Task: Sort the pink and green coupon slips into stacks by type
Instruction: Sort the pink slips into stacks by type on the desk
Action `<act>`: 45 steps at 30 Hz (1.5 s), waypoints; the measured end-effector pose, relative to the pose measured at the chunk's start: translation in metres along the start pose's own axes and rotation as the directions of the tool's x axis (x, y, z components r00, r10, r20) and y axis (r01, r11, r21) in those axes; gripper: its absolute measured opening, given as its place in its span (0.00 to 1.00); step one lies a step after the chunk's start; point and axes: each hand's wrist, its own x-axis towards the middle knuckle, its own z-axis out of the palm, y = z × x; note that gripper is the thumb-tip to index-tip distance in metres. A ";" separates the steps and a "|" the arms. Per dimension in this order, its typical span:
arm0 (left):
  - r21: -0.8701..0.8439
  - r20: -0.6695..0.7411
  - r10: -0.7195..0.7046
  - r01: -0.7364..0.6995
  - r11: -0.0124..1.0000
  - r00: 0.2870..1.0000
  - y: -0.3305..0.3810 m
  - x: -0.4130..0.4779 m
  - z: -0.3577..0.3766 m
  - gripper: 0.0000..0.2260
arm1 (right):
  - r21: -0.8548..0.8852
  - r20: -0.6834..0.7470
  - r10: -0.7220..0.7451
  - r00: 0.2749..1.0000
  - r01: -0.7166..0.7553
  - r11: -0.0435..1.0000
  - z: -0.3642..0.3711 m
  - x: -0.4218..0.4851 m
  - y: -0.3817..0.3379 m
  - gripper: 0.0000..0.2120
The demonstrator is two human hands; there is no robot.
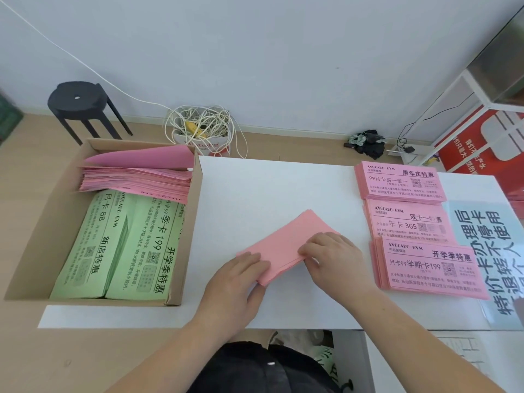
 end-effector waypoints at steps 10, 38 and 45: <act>-0.231 -0.119 -0.250 0.218 0.948 0.961 0.013 0.037 -0.034 0.18 | -0.049 -0.162 -0.055 0.985 0.048 0.998 -0.026 0.025 0.001 0.20; -0.104 -0.093 -0.110 0.101 0.990 0.990 0.005 0.049 -0.021 0.28 | 0.569 0.141 0.540 0.830 -0.514 0.642 -0.024 0.000 0.018 0.18; -0.201 -0.053 -0.255 0.240 0.950 0.965 0.017 0.053 -0.022 0.27 | 0.649 0.115 0.641 0.759 -0.546 0.530 -0.013 0.006 0.009 0.18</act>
